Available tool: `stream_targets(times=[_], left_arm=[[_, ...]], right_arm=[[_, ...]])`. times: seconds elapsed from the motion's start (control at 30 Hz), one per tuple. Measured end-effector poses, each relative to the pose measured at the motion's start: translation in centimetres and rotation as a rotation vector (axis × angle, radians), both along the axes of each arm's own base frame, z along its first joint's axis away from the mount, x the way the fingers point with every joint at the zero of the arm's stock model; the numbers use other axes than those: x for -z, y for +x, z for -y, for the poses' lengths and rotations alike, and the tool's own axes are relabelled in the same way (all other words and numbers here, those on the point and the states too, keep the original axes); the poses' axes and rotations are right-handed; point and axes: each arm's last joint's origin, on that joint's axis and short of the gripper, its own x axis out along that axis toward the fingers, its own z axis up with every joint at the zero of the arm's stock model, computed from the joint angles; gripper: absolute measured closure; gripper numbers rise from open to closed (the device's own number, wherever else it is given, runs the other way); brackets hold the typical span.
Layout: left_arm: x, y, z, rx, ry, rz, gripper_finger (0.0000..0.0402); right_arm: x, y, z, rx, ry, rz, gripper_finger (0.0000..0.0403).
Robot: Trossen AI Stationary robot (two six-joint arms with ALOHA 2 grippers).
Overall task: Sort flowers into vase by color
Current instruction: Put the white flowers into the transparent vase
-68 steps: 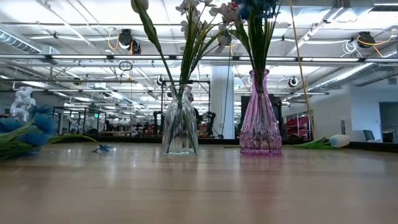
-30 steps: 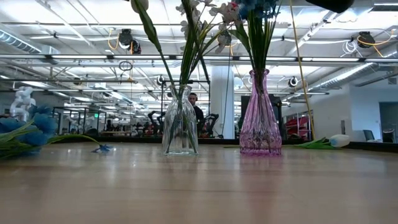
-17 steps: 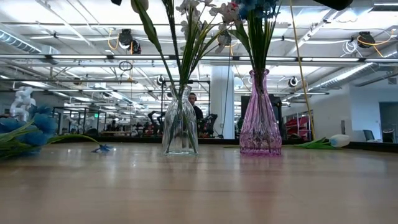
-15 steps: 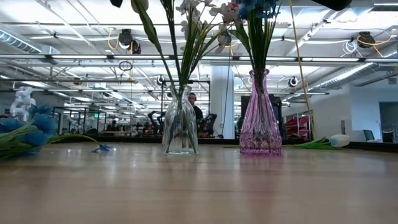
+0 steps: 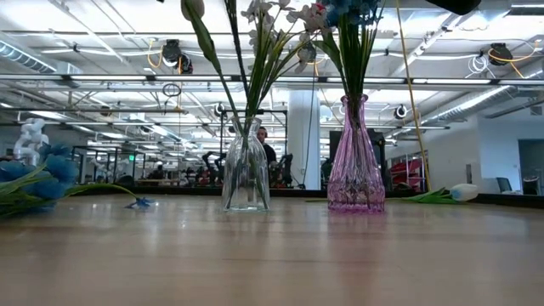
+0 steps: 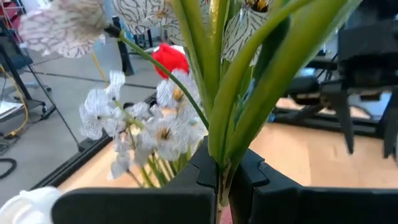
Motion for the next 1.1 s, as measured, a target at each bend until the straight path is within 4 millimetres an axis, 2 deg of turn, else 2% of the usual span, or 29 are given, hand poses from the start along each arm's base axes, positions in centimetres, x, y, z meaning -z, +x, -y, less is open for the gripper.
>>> stream_targets(times=[0.47,0.7,0.83,1.1], left_arm=[[4.4,2.6,0.9,-0.042,0.003,-0.135,0.0389],[8.1,3.5,0.6,-0.101,-0.034,-0.205,0.0389],[9.0,3.3,0.2,-0.148,-0.044,-0.2,0.0389],[9.7,3.0,-0.6,-0.25,0.065,-0.238,0.0389]], right_arm=[[0.0,0.0,0.1,0.009,-0.027,0.012,0.0273],[0.0,0.0,0.1,0.009,-0.026,0.012,0.0273],[0.0,0.0,0.1,0.009,-0.025,0.012,0.0273],[-0.1,0.1,0.0,0.008,-0.023,0.015,0.0273]])
